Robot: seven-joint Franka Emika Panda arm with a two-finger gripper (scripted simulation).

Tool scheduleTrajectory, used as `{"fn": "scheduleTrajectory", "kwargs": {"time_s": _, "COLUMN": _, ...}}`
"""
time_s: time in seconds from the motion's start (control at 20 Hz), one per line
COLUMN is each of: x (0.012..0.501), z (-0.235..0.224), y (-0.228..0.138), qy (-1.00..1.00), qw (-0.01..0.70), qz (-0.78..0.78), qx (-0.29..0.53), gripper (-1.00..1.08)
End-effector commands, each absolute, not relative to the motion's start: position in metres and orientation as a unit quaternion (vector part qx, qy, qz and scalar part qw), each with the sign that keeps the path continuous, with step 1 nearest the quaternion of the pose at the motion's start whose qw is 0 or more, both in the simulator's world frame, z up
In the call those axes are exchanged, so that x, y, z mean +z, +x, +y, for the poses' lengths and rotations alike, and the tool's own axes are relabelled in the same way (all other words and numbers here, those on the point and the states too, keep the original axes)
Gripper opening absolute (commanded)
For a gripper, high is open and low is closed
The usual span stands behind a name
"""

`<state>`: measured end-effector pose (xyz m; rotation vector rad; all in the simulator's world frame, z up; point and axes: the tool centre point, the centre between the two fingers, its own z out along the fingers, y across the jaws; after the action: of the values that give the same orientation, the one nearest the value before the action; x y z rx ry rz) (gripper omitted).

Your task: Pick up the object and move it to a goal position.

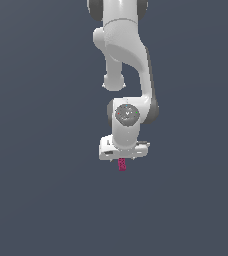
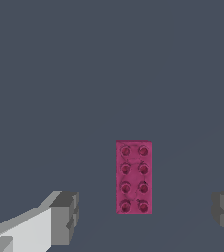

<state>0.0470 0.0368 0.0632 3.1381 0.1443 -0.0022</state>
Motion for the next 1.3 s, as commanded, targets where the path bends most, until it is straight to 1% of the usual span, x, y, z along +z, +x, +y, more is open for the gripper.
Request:
{"fn": "scheduleTrajectory", "kwargs": {"time_s": 0.0, "x": 0.063, "z": 0.037, "y": 0.047, "qy": 0.999, "qw": 0.0, "qz": 0.046, "qx": -0.001, "gripper": 1.0}}
{"fn": "scheduleTrajectory", "kwargs": {"time_s": 0.25, "x": 0.054, "z": 0.037, "y": 0.047, "qy": 0.999, "qw": 0.0, "qz": 0.046, "qx": -0.001, "gripper": 1.0}}
{"fn": "scheduleTrajectory", "kwargs": {"time_s": 0.65, "x": 0.017, "z": 0.037, "y": 0.046, "qy": 0.999, "qw": 0.0, "qz": 0.046, "qx": 0.0, "gripper": 1.0}}
{"fn": "scheduleTrajectory", "kwargs": {"time_s": 0.9, "x": 0.012, "z": 0.037, "y": 0.048, "qy": 0.999, "qw": 0.0, "qz": 0.046, "qx": 0.0, "gripper": 1.0}}
{"fn": "scheduleTrajectory", "kwargs": {"time_s": 0.95, "x": 0.012, "z": 0.037, "y": 0.048, "qy": 0.999, "qw": 0.0, "qz": 0.046, "qx": 0.0, "gripper": -1.0}}
{"fn": "scheduleTrajectory", "kwargs": {"time_s": 1.25, "x": 0.012, "z": 0.037, "y": 0.048, "qy": 0.999, "qw": 0.0, "qz": 0.046, "qx": 0.0, "gripper": -1.0}}
